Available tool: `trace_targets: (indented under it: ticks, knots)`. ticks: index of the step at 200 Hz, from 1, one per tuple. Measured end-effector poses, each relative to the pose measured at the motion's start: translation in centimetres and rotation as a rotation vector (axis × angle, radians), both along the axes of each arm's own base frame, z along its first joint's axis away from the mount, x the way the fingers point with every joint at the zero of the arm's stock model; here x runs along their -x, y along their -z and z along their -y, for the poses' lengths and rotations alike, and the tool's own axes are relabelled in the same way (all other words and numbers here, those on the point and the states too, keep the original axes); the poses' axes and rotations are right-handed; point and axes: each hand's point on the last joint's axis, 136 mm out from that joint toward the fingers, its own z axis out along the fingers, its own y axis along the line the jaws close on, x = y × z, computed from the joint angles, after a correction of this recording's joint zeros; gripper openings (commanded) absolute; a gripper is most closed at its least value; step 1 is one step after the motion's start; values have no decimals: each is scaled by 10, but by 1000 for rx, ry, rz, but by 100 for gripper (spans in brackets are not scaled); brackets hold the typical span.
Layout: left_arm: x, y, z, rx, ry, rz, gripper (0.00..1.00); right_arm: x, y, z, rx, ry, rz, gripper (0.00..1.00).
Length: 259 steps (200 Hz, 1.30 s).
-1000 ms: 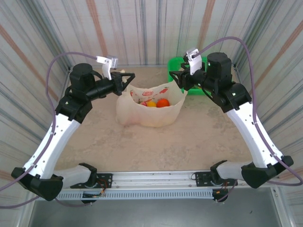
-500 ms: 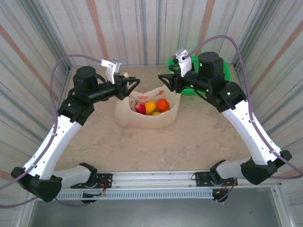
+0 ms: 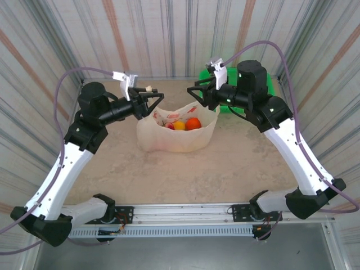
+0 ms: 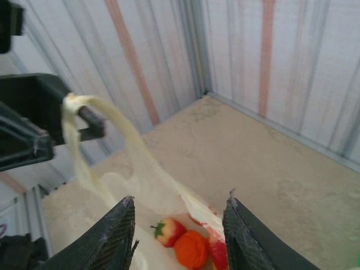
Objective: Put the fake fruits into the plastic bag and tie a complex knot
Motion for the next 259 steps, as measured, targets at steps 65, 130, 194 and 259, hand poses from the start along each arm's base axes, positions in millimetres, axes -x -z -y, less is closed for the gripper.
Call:
trace_targets:
  ticks: [65, 130, 194, 259]
  knots:
    - [0, 26, 0, 41, 40, -111, 72, 13, 52, -38, 6, -124, -91, 44]
    - [16, 36, -22, 52, 9, -98, 81, 12, 50, -40, -3, -123, -76, 45]
    - [20, 39, -35, 11, -65, -15, 60, 0, 33, -45, -20, -98, -84, 54]
    - [16, 47, -26, -49, -79, 41, 41, -5, 11, -75, -71, -127, -166, 66]
